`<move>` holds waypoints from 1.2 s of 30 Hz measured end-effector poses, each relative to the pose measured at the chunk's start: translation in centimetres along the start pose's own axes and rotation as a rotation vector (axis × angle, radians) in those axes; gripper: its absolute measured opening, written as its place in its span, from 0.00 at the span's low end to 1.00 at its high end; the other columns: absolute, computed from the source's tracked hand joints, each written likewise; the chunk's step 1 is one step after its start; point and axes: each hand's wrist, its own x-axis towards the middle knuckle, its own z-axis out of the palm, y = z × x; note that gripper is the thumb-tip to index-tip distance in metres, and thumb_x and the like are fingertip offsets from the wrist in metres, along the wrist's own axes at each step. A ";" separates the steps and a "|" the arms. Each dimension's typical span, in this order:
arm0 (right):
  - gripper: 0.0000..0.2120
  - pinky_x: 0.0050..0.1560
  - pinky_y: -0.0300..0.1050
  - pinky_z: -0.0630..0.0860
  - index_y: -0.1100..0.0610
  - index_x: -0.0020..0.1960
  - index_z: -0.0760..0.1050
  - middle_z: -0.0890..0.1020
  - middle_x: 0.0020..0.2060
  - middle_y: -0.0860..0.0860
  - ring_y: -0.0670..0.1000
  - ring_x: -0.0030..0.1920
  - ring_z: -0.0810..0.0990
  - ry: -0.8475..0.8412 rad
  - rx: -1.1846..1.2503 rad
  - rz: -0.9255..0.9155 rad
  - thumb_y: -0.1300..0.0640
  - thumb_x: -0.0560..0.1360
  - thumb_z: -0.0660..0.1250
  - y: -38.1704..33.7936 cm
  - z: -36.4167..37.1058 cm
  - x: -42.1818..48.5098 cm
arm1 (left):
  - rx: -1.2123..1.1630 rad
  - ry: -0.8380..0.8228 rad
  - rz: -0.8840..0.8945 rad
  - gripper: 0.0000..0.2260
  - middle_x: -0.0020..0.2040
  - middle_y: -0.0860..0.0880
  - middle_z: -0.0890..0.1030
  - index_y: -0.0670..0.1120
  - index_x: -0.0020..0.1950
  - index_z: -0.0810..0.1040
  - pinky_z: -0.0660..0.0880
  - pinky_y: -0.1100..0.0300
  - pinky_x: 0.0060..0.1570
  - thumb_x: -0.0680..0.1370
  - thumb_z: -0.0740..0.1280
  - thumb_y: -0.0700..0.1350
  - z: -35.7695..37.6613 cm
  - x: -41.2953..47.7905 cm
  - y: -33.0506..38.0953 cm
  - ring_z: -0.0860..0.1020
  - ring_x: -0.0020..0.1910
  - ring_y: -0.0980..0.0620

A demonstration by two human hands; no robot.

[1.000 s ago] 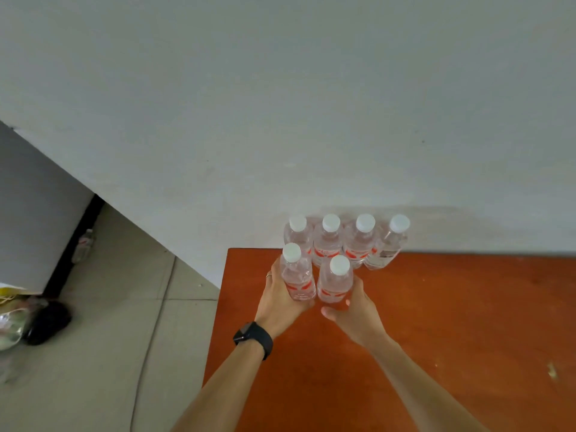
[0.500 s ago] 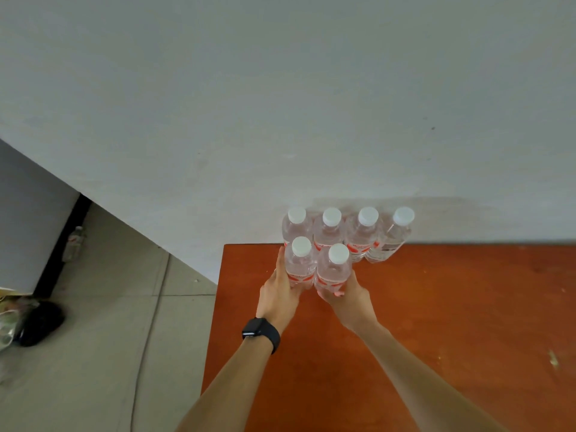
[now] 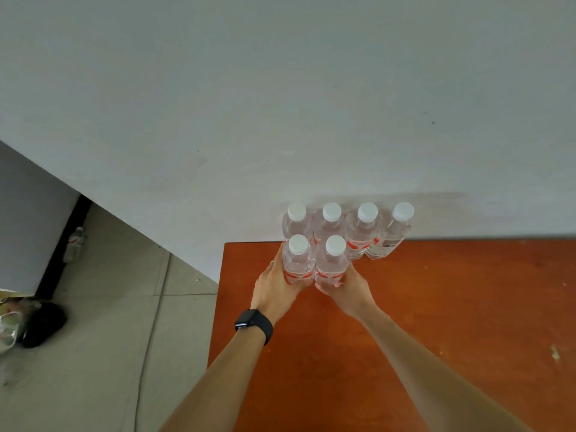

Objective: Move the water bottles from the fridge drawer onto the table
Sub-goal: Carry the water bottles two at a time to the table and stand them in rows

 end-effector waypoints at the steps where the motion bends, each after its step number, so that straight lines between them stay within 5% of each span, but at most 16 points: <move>1: 0.37 0.64 0.49 0.76 0.46 0.75 0.61 0.77 0.65 0.45 0.51 0.65 0.77 -0.001 -0.001 0.004 0.47 0.72 0.75 0.0 0.0 0.0 | -0.001 -0.001 0.003 0.36 0.66 0.56 0.79 0.60 0.76 0.62 0.80 0.52 0.58 0.73 0.74 0.62 0.0 0.0 0.0 0.79 0.63 0.52; 9: 0.44 0.63 0.48 0.76 0.48 0.77 0.57 0.77 0.66 0.48 0.52 0.64 0.77 -0.060 -0.081 0.046 0.55 0.69 0.78 -0.3 -0.7 0.2 | 0.005 -0.036 -0.008 0.36 0.66 0.56 0.76 0.63 0.73 0.62 0.81 0.53 0.56 0.70 0.74 0.65 -0.4 0.0 0.6 0.77 0.63 0.53; 13: 0.46 0.44 0.41 0.83 0.45 0.79 0.52 0.74 0.69 0.51 0.47 0.49 0.80 -0.108 -0.114 0.046 0.60 0.71 0.76 -0.1 -2.0 -0.7 | 0.006 -0.047 -0.060 0.40 0.68 0.56 0.76 0.60 0.74 0.63 0.77 0.53 0.59 0.67 0.76 0.66 -1.0 -0.5 0.8 0.75 0.66 0.53; 15: 0.45 0.41 0.42 0.83 0.44 0.80 0.51 0.70 0.72 0.52 0.51 0.50 0.82 -0.084 -0.110 0.039 0.59 0.73 0.74 0.0 -2.7 -1.9 | 0.018 -0.052 -0.117 0.42 0.70 0.53 0.74 0.58 0.76 0.63 0.78 0.49 0.61 0.67 0.76 0.64 -1.2 -1.1 0.8 0.75 0.67 0.50; 18: 0.39 0.43 0.42 0.83 0.42 0.79 0.53 0.70 0.72 0.50 0.51 0.58 0.79 -0.008 -0.104 0.011 0.54 0.76 0.71 0.3 -4.1 -4.8 | 0.101 -0.082 -0.231 0.37 0.73 0.48 0.70 0.52 0.77 0.62 0.76 0.56 0.51 0.73 0.75 0.54 -1.2 -2.7 1.1 0.76 0.65 0.47; 23: 0.31 0.59 0.41 0.76 0.41 0.77 0.59 0.72 0.71 0.46 0.50 0.68 0.74 0.122 -0.105 -0.055 0.49 0.79 0.68 2.6 -7.7 -12.2 | 0.196 -0.160 -0.266 0.26 0.72 0.47 0.70 0.53 0.74 0.66 0.74 0.60 0.47 0.79 0.68 0.55 0.5 -7.0 3.5 0.77 0.61 0.49; 26: 0.26 0.60 0.36 0.71 0.40 0.76 0.63 0.72 0.70 0.43 0.48 0.67 0.75 0.214 -0.126 -0.065 0.48 0.80 0.65 5.4 -10.9 -18.0 | 0.298 -0.244 -0.151 0.22 0.73 0.49 0.69 0.55 0.73 0.69 0.75 0.58 0.52 0.80 0.65 0.57 3.3 -9.8 6.9 0.76 0.64 0.49; 30: 0.21 0.70 0.48 0.68 0.42 0.73 0.68 0.73 0.69 0.42 0.48 0.70 0.70 0.365 -0.211 -0.034 0.45 0.81 0.62 10.4 -16.2 -26.8 | 0.456 -0.350 0.112 0.21 0.74 0.51 0.69 0.55 0.72 0.71 0.74 0.52 0.62 0.80 0.63 0.58 8.9 -13.7 13.7 0.72 0.69 0.47; 36: 0.16 0.69 0.51 0.67 0.42 0.66 0.77 0.76 0.67 0.46 0.54 0.68 0.71 0.720 -0.295 0.182 0.43 0.79 0.61 19.4 -23.2 -45.1 | 0.608 -0.509 0.627 0.20 0.74 0.53 0.69 0.56 0.72 0.71 0.71 0.50 0.66 0.81 0.60 0.59 20.3 -25.5 25.4 0.67 0.73 0.48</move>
